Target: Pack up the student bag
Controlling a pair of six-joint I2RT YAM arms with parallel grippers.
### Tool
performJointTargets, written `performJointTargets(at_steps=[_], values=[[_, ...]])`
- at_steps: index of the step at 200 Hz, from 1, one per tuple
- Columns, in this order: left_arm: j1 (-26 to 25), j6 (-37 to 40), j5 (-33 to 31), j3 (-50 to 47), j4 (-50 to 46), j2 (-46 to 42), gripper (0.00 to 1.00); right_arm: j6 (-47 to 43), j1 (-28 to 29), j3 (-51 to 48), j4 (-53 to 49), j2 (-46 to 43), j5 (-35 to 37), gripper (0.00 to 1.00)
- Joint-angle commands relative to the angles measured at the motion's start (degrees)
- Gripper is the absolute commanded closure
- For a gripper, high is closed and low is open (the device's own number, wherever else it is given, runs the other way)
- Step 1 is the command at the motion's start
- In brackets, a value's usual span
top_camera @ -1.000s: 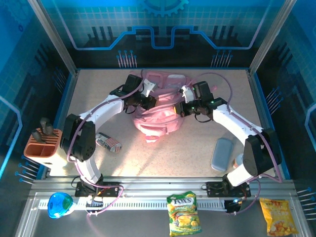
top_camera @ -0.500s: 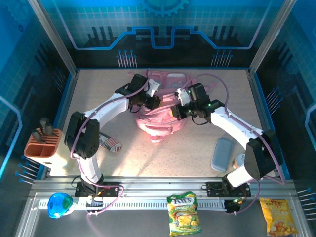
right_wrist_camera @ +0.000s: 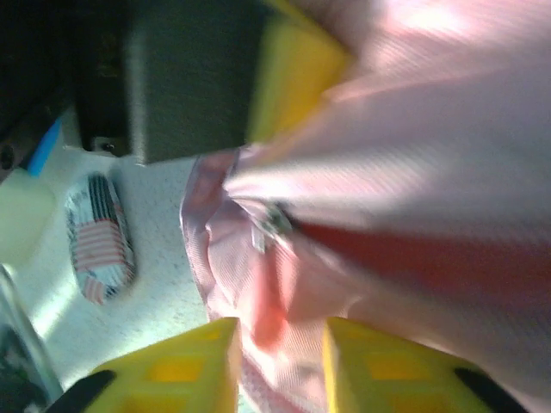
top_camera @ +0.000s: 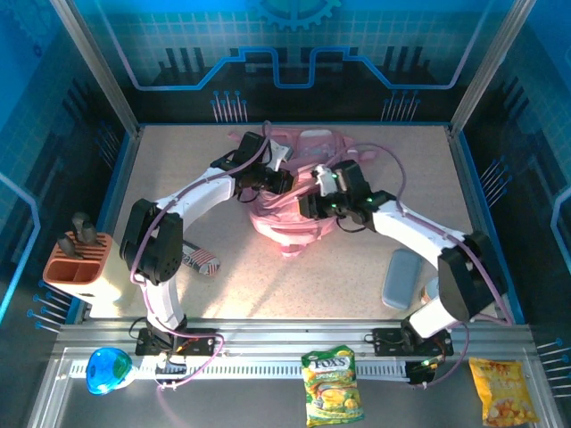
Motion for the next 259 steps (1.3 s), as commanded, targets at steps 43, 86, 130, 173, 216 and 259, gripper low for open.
performJointTargets(at_steps=[43,86,130,173,216,259], values=[[-0.04,-0.44,-0.79,-2.52,8.41,-5.01,0.99,32.40,-5.67,-6.73,11.00,-8.86,-2.64,0.31],[-0.62,0.82,-0.43,-2.76,8.53,-5.25,0.98,45.77,-7.62,-5.15,15.05,-3.42,-5.14,0.28],[-1.34,3.23,-0.80,-2.62,6.62,-5.19,0.97,45.25,-7.72,-1.34,14.60,-2.83,-3.01,0.31],[-1.74,4.18,-1.25,-2.95,5.68,-5.32,0.97,45.91,-8.81,-3.33,12.16,-6.77,1.36,0.26],[-2.51,5.18,-0.97,-2.95,4.89,-5.78,0.95,49.02,-8.95,0.81,14.16,0.50,-3.08,0.25],[-4.05,8.43,-2.24,-4.78,3.90,-7.07,0.90,50.00,-8.96,7.71,14.61,8.13,-4.71,0.23]])
